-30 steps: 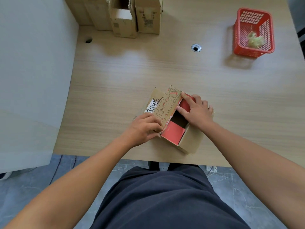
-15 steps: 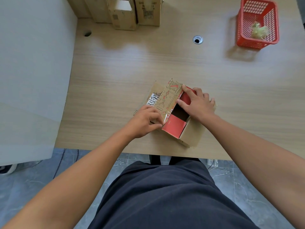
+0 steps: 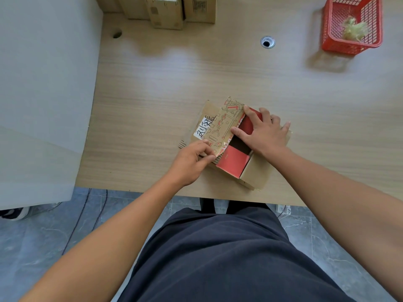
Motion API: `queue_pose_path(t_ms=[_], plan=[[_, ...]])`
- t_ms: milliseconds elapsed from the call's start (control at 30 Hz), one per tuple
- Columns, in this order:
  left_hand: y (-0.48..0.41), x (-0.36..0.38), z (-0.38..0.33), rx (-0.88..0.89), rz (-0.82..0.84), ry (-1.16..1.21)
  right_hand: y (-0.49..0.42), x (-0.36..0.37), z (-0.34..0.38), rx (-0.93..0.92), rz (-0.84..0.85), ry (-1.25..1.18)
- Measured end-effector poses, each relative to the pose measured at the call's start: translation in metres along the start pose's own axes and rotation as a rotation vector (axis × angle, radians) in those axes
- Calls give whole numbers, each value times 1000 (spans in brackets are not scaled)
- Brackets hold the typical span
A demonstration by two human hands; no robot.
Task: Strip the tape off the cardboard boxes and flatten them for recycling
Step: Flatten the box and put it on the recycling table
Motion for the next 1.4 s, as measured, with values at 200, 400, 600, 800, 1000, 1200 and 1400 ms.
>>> queue_pose_path(t_ms=[200,400,600,800,1000,1200,1400], plan=[[8,2,-8,147,53,-168,-1,1,0,-3,1,-7],[-21,-14,-13,112,354,-76,-1,1,-1,-20,11,-20],[-51,-19,-18,54,327,-235,0,-1,-1,-28,18,-10],[-59,6,-33,140,78,-414,-2,1,-1,-24,16,-20],[-46,17,-30,153,-18,-405,-2,4,-1,-25,-10,-19],[-49,17,-28,154,-103,-327,-3,5,-1,-28,-19,-31],[-45,16,-29,240,-94,-401,-4,6,-3,-26,-23,-40]])
Point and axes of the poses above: each hand's wrist, its own y-axis away from the middle knuckle, its own x-axis out of the palm, z = x × y, the point moved 5 cm from there along -y, towards the middle knuckle, and after that the axes turned 2 degrees about z, right-handed, at the moved point
